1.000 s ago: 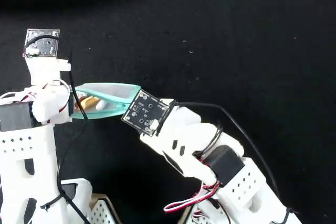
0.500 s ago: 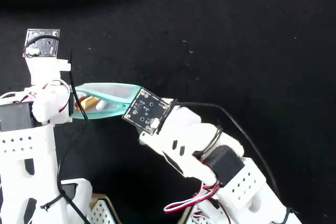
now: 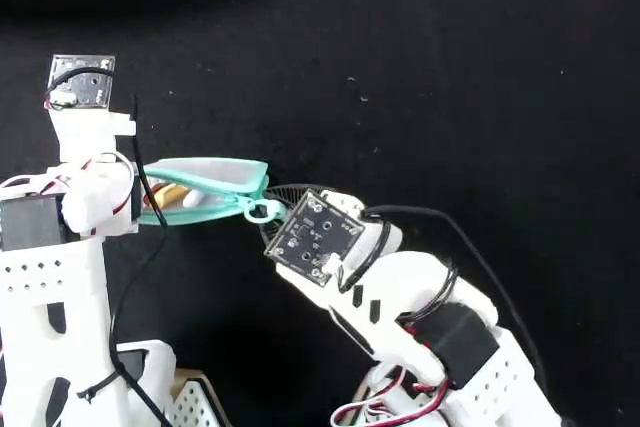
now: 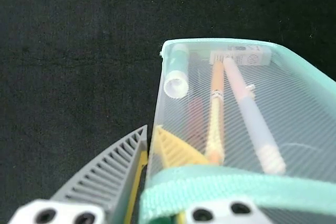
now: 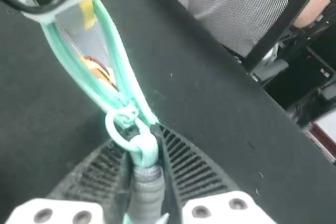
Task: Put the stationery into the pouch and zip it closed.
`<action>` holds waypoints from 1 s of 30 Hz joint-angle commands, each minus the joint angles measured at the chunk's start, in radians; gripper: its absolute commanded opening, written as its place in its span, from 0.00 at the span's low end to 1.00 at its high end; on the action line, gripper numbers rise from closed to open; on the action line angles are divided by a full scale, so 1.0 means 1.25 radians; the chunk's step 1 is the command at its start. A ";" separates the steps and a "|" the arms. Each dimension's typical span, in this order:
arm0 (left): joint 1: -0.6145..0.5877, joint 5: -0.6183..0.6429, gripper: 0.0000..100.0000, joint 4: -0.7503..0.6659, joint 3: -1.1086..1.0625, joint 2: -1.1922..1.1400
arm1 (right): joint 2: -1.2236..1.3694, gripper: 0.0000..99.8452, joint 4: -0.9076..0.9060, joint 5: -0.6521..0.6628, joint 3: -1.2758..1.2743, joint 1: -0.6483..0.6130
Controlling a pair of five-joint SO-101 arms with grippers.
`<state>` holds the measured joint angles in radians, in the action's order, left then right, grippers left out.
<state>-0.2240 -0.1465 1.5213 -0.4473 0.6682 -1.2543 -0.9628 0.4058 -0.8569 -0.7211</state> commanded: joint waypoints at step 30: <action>-0.010 0.007 0.03 -0.005 -0.020 -0.010 | 0.003 0.09 0.005 -0.011 -0.019 0.007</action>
<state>-0.2240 -0.1465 1.5213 -0.4473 0.6682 -1.2528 -0.9643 0.3966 -0.8876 -0.7211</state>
